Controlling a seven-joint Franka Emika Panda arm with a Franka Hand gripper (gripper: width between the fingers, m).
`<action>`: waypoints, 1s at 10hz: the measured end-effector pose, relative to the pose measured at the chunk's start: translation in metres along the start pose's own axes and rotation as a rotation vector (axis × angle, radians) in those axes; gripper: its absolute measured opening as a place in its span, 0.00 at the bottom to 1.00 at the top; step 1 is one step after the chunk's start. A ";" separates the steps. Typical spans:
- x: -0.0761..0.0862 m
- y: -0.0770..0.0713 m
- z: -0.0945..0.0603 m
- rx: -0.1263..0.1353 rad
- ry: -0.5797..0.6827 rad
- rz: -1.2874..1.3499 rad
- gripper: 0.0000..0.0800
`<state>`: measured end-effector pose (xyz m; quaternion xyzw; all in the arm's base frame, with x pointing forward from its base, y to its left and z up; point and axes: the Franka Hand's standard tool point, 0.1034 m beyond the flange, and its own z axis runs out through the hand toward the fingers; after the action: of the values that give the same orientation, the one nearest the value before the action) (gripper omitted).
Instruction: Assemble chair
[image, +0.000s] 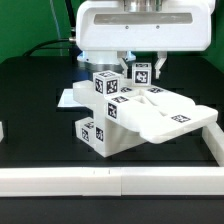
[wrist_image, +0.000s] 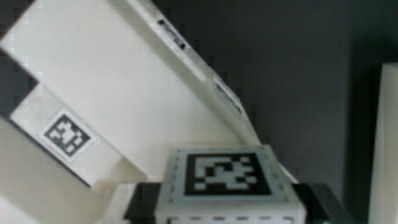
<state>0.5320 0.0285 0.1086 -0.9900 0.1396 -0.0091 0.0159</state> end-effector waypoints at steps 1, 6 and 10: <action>0.000 0.000 0.000 0.005 0.005 0.094 0.34; 0.000 -0.002 0.000 0.032 -0.006 0.587 0.34; 0.000 -0.004 0.000 0.038 -0.011 0.810 0.34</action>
Offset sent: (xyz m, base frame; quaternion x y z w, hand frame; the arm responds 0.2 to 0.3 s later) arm -0.0037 -0.0028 0.0027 0.0094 -0.0146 0.2834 0.9589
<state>0.5330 0.0327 0.1084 -0.8546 0.5179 0.0007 0.0375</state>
